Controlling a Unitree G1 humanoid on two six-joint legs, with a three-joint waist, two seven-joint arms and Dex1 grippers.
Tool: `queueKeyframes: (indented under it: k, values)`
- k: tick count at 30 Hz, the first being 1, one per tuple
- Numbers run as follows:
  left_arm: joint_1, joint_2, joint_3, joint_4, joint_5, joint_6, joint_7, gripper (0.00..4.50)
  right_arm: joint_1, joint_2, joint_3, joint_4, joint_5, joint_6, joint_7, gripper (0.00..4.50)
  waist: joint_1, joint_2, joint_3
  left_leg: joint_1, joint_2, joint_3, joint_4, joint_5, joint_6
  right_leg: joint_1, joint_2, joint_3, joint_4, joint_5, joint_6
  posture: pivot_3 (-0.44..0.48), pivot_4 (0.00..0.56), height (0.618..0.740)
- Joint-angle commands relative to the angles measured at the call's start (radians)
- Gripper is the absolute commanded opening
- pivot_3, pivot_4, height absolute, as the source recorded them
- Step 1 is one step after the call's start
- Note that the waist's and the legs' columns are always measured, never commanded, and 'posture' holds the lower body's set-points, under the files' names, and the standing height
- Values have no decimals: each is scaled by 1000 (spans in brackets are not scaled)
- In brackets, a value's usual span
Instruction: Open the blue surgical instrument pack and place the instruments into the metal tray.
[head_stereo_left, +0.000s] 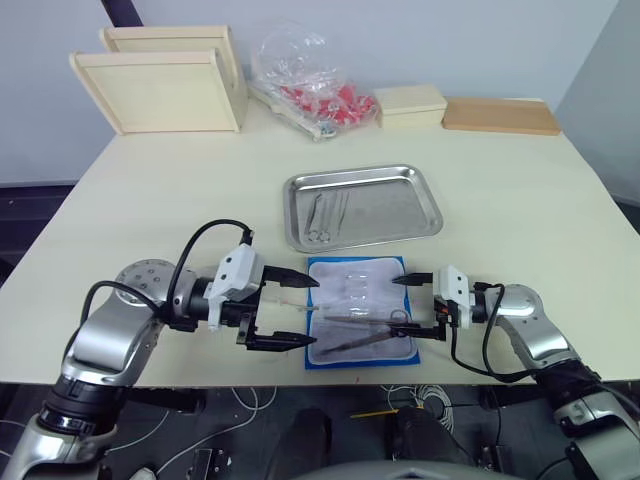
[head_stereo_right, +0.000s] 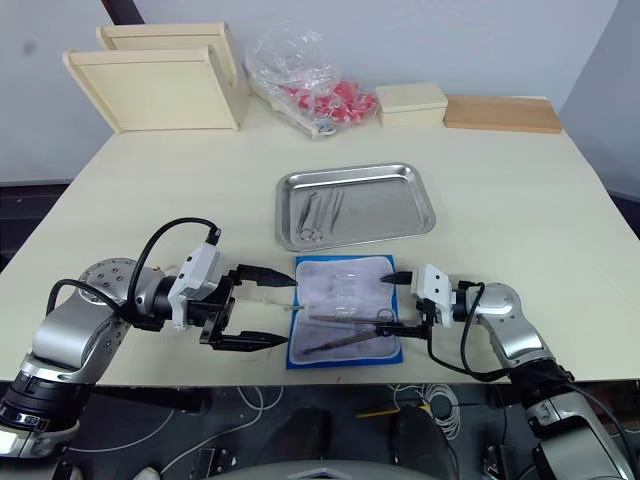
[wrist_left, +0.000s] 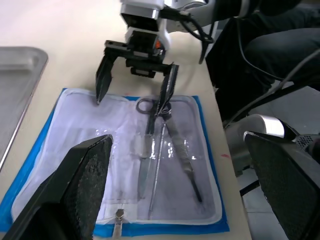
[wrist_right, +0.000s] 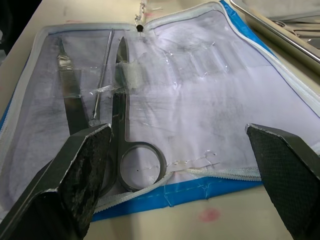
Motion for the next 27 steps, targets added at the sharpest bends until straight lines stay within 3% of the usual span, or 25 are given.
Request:
queueKeyframes:
  k: [1, 13, 27]
  values:
    - [17, 15, 24, 2, -11, -42, -25, 4481, 52, -18, 51, 76, -90, 38, 2, 4500, 0, 0, 0, 0, 0, 0, 0, 0, 0, 0, 0, 0, 0, 0, 0, 0, 150, 740]
    - [-5, -6, 7, 49, -3, -77, -21, 4481, 35, -33, 25, -28, -64, 66, -7, 4500, 0, 2, 2, -1, 0, 0, 0, -1, 1, -1, 1, -1, 0, 0, 0, 0, 150, 740]
    - [-9, -56, -31, 104, 25, -154, -31, 4481, 41, -37, -58, -333, 36, 215, -50, 4500, -1, 5, 16, -4, 0, 2, 0, -2, 2, -4, 1, 0, -1, 2, 4, 0, 150, 740]
